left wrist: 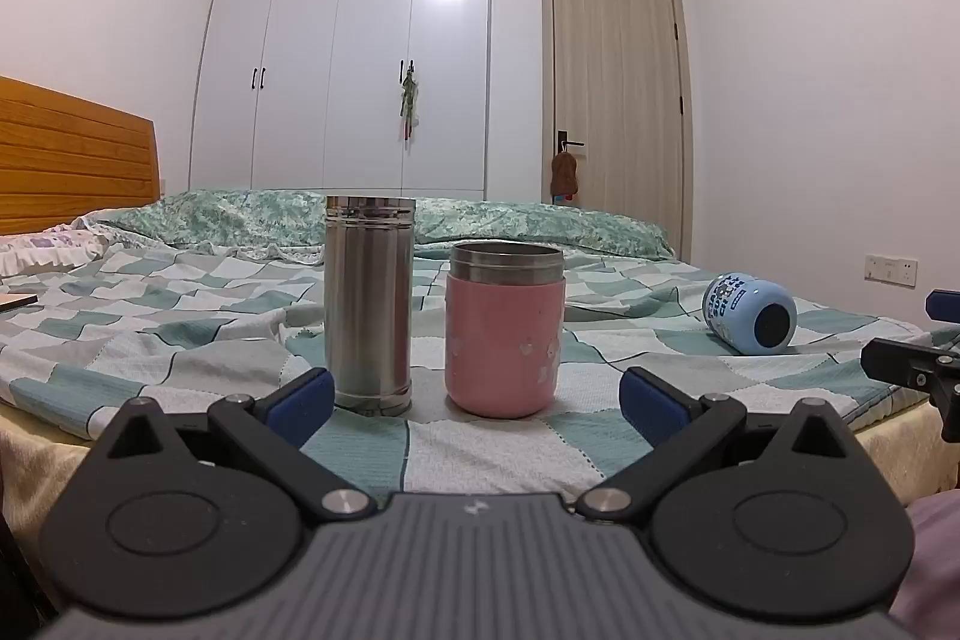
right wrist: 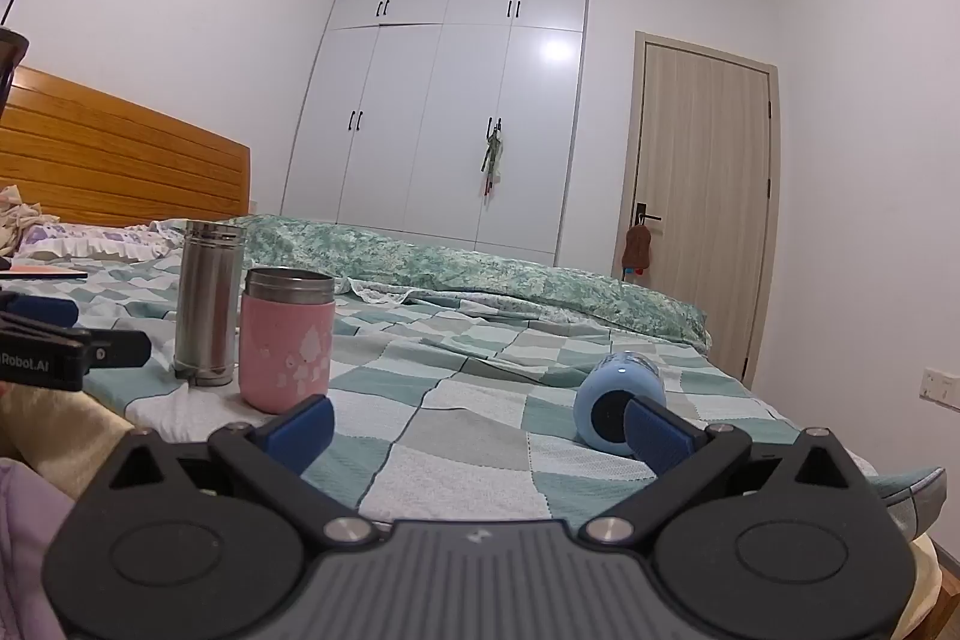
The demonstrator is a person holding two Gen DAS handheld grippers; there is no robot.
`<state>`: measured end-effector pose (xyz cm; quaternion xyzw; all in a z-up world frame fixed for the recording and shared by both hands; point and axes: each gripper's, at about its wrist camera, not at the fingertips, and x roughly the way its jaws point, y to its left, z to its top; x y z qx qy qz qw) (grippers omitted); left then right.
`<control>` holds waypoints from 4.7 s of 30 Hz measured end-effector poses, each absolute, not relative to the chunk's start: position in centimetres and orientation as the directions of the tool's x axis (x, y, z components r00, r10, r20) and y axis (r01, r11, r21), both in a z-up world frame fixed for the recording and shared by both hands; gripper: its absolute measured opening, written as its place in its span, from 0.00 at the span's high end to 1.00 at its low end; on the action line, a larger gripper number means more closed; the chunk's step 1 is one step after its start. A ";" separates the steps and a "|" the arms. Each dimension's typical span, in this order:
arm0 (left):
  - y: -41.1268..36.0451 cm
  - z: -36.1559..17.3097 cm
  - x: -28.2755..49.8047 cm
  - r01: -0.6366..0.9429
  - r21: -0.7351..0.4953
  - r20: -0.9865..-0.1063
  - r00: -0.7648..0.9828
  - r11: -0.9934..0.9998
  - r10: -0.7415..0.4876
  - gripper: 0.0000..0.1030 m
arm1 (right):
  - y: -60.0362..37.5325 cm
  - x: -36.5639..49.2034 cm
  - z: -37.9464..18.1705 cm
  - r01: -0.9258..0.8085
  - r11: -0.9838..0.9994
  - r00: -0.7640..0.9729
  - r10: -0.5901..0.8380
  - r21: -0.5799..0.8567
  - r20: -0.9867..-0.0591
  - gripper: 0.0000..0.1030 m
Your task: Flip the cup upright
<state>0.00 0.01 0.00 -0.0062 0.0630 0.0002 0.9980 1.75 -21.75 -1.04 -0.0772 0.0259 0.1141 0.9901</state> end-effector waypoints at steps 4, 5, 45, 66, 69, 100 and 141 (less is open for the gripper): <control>0.0 0.0 0.0 -0.001 -0.012 -0.125 0.992 1.000 -0.001 0.00 | -21.8 1.8 -1.0 -0.230 0.962 0.972 0.222 -0.145 -0.070 0.00; 0.0 0.0 0.0 -0.001 -0.012 -0.125 0.992 1.000 -0.001 0.00 | -21.8 1.8 -1.0 -0.230 0.962 0.972 0.222 -0.145 -0.070 0.00; 0.0 0.0 0.0 -0.001 -0.012 -0.124 0.992 1.000 -0.001 0.00 | -21.7 1.8 -1.0 -0.231 0.962 0.972 0.222 -0.147 -0.073 0.00; 0.0 0.0 0.0 -0.001 -0.012 -0.124 0.992 1.000 0.000 0.00 | -21.7 1.8 -1.0 -0.231 0.962 0.972 0.222 -0.148 -0.073 0.00; 0.0 0.0 0.0 -0.001 -0.012 -0.124 0.992 1.000 0.000 0.00 | -21.7 1.8 -1.0 -0.231 0.962 0.972 0.222 -0.148 -0.073 0.00; -8.7 4.2 6.1 0.207 0.110 -0.134 0.972 0.972 -0.192 0.00 | -28.3 7.0 2.1 -0.186 0.977 0.979 0.176 -0.108 -0.102 0.00; -28.1 3.2 39.8 0.299 -0.005 -0.830 0.532 0.954 -0.171 0.00 | -47.0 33.7 2.1 -0.119 0.992 0.844 0.116 0.027 -0.524 0.00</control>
